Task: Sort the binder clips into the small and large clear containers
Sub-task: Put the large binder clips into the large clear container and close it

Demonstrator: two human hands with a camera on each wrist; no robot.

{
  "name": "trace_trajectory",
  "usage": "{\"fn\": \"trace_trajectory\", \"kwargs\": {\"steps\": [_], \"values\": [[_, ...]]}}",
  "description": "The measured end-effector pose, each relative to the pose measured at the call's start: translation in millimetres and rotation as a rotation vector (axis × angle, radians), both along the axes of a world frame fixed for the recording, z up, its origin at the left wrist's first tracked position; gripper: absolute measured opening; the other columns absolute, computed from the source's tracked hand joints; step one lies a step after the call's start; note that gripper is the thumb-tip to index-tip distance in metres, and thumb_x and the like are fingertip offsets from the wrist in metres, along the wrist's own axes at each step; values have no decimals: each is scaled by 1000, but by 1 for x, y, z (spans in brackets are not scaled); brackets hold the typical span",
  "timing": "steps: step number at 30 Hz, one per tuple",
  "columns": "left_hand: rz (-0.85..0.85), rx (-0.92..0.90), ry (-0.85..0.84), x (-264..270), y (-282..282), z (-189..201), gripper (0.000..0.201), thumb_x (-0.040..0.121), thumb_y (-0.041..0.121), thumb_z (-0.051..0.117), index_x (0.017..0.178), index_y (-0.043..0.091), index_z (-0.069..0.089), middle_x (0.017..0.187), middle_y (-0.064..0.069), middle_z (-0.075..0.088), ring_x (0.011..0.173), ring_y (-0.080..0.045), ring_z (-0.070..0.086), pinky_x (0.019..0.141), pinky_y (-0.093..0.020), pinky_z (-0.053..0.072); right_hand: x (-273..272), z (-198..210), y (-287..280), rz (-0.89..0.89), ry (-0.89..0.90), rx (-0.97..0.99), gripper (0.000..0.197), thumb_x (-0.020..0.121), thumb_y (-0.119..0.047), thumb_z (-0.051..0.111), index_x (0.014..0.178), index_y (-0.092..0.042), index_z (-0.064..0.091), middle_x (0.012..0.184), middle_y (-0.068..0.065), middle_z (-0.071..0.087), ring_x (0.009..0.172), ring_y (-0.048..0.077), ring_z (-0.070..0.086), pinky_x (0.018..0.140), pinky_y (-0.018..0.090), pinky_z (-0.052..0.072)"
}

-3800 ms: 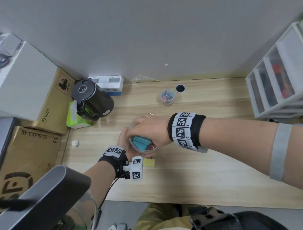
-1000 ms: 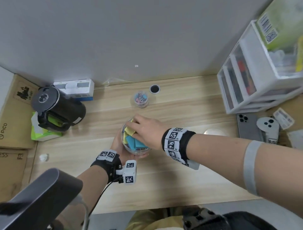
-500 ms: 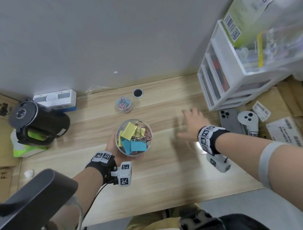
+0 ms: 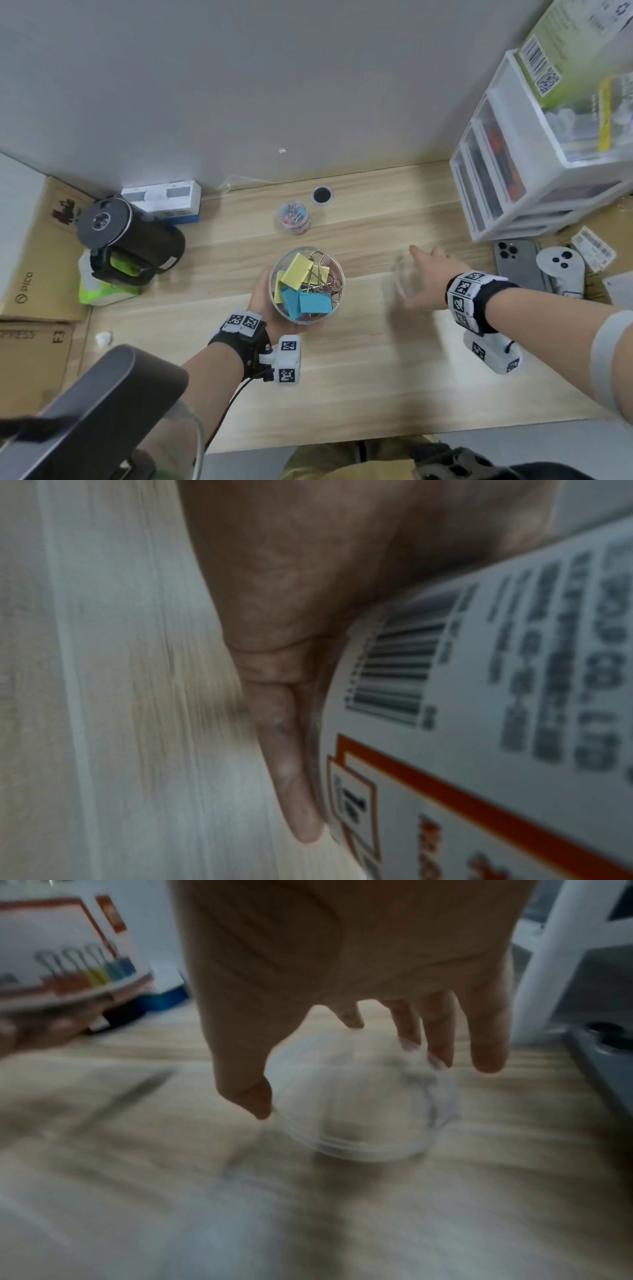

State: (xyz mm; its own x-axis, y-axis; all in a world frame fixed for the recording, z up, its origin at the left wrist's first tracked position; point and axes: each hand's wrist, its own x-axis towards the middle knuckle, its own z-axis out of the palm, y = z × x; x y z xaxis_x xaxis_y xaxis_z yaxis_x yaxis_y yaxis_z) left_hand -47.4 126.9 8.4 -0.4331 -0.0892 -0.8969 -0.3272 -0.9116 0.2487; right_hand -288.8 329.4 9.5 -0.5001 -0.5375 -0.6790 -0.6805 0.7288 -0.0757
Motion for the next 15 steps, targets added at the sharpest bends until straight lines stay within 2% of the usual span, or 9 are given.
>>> {"fn": "trace_trajectory", "kwargs": {"steps": [3,5,7,9,11,13,15], "values": [[35,-13,11,9,-5,4,81,85,69,48,140,10,59,134,-26,63,123,-48,57,96,-57,51,7,34,-40,-42,-194,-291,122,54,-72,68,152,-38,5,141,9,31,130,31,41,105,43,42],[62,-42,10,15,-8,4,79,87,68,46,138,9,61,130,-26,66,120,-48,59,94,-56,51,20,63,-69,-23,-296,-503,121,53,-72,70,152,-42,8,135,3,31,127,24,42,106,37,40],[89,-69,7,22,-11,2,77,87,67,46,135,9,63,126,-25,68,117,-46,61,92,-56,52,43,88,-93,123,-335,-602,122,51,-71,71,152,-43,9,132,-1,31,125,19,43,105,33,41],[98,-94,6,25,-12,4,72,87,67,48,128,11,69,125,-23,70,114,-44,63,89,-55,55,71,102,-110,331,-299,-593,122,52,-69,72,152,-41,7,134,4,30,123,21,43,101,35,45],[115,-153,8,25,-11,8,59,94,60,47,108,13,79,114,-18,75,99,-38,71,83,-51,58,98,102,-121,489,-222,-547,123,51,-69,72,151,-38,7,136,10,29,120,27,46,95,39,50],[150,-209,21,27,-11,5,46,102,50,42,100,17,75,97,-9,75,83,-29,71,72,-40,59,118,97,-128,559,-158,-489,122,50,-67,73,149,-38,8,133,13,30,113,32,49,88,43,53],[205,-214,18,29,-12,2,39,102,49,43,102,19,68,89,-6,73,84,-27,66,76,-41,55,126,92,-131,570,-134,-461,120,52,-67,73,148,-38,8,127,13,33,105,33,50,85,43,53]]}}
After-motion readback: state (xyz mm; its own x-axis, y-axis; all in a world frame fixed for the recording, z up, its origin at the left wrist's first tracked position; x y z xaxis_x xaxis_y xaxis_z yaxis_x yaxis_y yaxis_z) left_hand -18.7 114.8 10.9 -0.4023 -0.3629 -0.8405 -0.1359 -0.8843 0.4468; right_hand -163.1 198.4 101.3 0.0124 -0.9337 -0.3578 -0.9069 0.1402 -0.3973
